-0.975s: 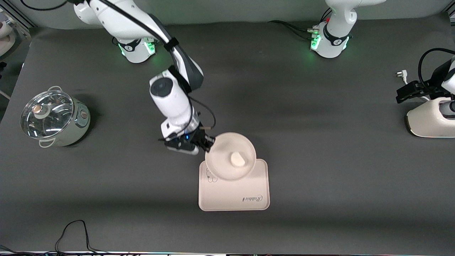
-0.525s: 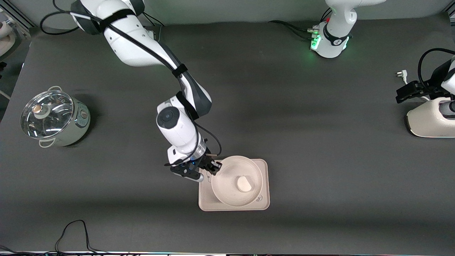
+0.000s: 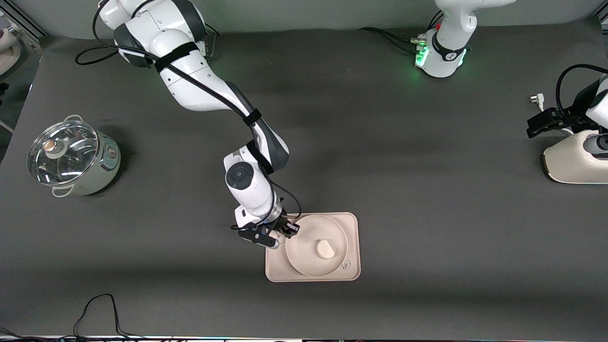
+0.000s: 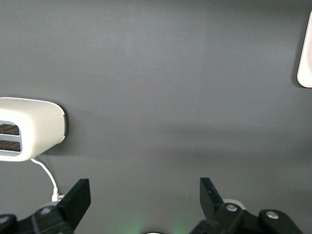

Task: Place bun in plate and plate on tray
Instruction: 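Open the right gripper and lift it off the plate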

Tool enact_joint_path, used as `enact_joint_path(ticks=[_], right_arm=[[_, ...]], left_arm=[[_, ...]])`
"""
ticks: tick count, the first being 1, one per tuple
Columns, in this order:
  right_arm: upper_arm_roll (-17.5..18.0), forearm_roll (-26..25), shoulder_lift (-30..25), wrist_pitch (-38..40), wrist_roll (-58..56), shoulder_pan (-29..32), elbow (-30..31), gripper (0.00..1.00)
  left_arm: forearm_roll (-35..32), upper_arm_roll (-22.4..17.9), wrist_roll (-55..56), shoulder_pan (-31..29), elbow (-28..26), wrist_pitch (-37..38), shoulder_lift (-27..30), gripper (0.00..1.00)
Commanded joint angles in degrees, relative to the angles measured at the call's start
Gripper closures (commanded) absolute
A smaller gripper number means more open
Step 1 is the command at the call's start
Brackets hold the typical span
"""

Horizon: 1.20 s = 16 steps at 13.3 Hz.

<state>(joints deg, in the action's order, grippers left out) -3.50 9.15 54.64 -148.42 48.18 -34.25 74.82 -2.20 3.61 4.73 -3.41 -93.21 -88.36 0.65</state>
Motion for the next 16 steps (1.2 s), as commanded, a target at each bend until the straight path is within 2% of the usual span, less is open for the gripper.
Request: enact_joint_path(ticks=[1,2,3,4,5,6,8,10,13,16], right_arm=[[0.24,0.96,1.09,-0.12,-1.16,0.15,-2.13,1.00],[0.24,0.96,1.17,-0.12,-1.16,0.15,-2.04,1.00],[0.24,1.05,1.17,-0.12,-1.07,0.15,-2.04,0.83],[0.24,1.31,1.09,-0.03,-1.07,0.23,-2.13,0.40],[0.24,1.40,0.91,-0.03,-1.07,0.32,-2.13,0.16],[0.24,1.40,0.56,0.23,-1.16,0.32,-2.04,0.13],[0.24,1.23,-0.66,2.41,-1.16,0.58,-2.04,0.00],[0.16,0.79,-4.78,10.04,-1.25,0.76,-2.13,0.00],[0.16,0.61,-15.32,26.11,-2.29,2.86,-1.52,0.00],[0.77,0.70,-28.83,37.55,-14.47,8.47,5.40,0.00]], left_arm=[[0.35,-0.09,0.98,0.25,0.31,0.65,0.14,0.00],[0.35,-0.09,0.98,0.16,0.31,0.65,0.14,0.00],[0.35,-0.09,0.98,0.25,0.31,0.65,0.14,0.00],[0.35,-0.09,0.98,0.25,0.31,0.74,0.14,0.00],[0.35,-0.09,0.98,0.16,0.31,0.82,0.14,0.00],[0.35,-0.09,0.98,0.16,0.40,0.82,0.14,0.00],[0.35,-0.09,0.98,0.16,0.31,0.82,0.14,0.00],[0.35,-0.09,0.98,0.16,0.40,0.82,0.14,0.00],[0.35,-0.09,0.98,0.25,0.40,0.82,0.23,0.00],[0.35,-0.09,0.98,0.16,0.31,0.91,0.31,0.00]])
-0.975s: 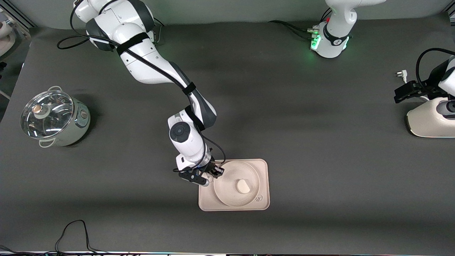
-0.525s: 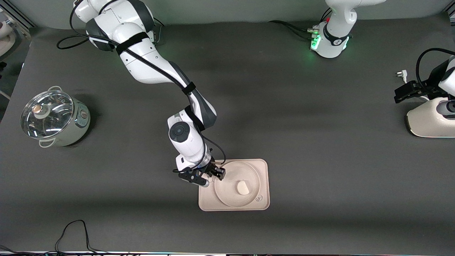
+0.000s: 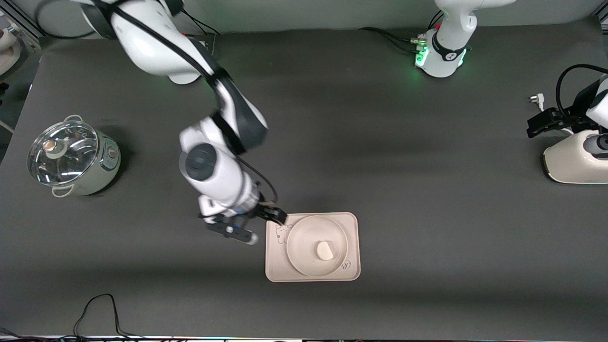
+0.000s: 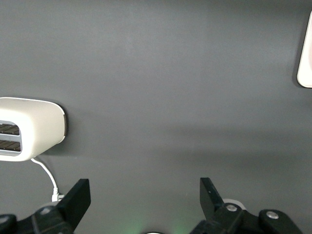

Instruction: Place bun in plate and plate on tray

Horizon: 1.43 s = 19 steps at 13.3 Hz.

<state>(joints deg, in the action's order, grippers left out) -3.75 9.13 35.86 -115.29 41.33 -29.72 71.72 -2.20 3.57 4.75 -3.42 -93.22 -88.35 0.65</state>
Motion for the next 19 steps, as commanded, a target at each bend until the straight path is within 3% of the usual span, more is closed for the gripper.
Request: enact_joint_path(ticks=[1,4,7,13,19], right_arm=[[1.63,0.72,-14.89,7.33,-11.49,7.02,11.83,0.00],[6.46,0.19,-27.65,15.33,-22.92,17.65,19.84,0.00],[6.56,-4.28,-33.82,22.89,-34.08,24.34,21.10,0.00],[-0.64,-7.72,-36.47,25.90,-44.75,26.56,21.01,0.00],[-1.26,-9.83,-37.27,26.51,-44.23,26.29,21.18,0.00]], left_arm=[[0.35,-0.06,0.97,0.16,0.40,0.90,0.23,0.00],[0.35,-0.06,0.97,0.16,0.40,0.90,0.32,0.00],[0.35,-0.06,0.97,0.16,0.40,0.90,0.41,0.00],[0.35,-0.06,-0.08,0.16,0.49,0.90,0.41,0.00],[0.53,0.47,0.09,-0.01,0.58,-0.15,1.11,0.00]])
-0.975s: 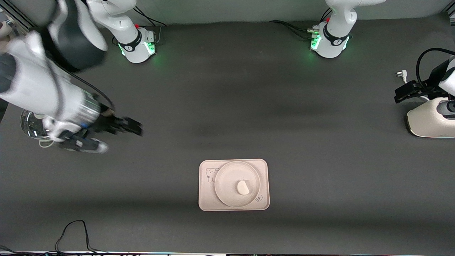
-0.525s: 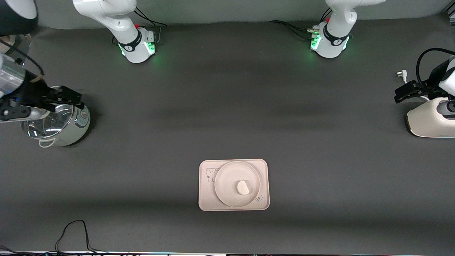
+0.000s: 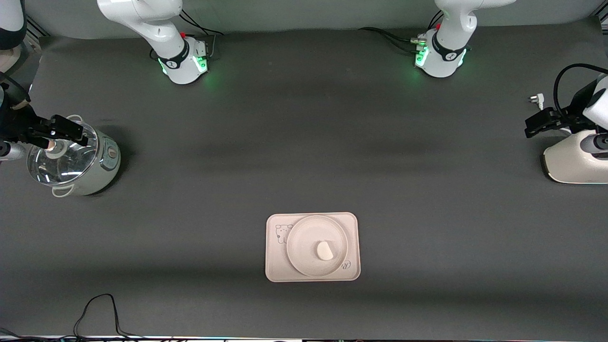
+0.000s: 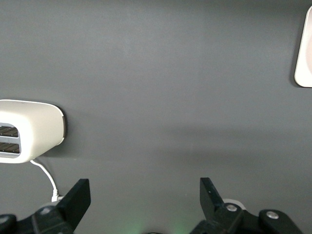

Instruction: Place bun in plate and plate on tray

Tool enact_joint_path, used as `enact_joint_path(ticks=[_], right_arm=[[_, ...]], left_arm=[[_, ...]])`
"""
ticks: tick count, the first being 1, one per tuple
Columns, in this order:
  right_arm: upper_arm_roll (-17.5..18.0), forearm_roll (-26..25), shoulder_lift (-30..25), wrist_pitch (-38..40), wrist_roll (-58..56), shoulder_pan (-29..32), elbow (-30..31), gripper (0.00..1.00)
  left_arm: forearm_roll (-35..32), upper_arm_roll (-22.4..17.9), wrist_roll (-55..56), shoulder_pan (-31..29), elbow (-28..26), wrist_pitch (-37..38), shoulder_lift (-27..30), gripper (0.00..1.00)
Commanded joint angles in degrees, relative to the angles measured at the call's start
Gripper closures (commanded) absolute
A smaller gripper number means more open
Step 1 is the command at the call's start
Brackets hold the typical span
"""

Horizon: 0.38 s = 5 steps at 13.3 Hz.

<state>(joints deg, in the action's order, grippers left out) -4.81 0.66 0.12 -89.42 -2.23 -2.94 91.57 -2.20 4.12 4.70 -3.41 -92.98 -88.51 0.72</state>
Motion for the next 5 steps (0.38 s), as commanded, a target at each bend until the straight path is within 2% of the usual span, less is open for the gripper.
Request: enact_joint_path(ticks=[1,5], right_arm=[[-0.20,-1.36,-1.53,1.61,-0.58,-0.58,1.33,0.00],[-0.02,-1.36,-1.53,1.79,-0.58,-0.75,1.24,0.00]], left_arm=[[0.53,-0.08,-0.13,0.07,0.17,0.09,1.22,0.00],[0.44,0.01,-0.57,0.07,0.34,-0.17,1.57,0.00]])
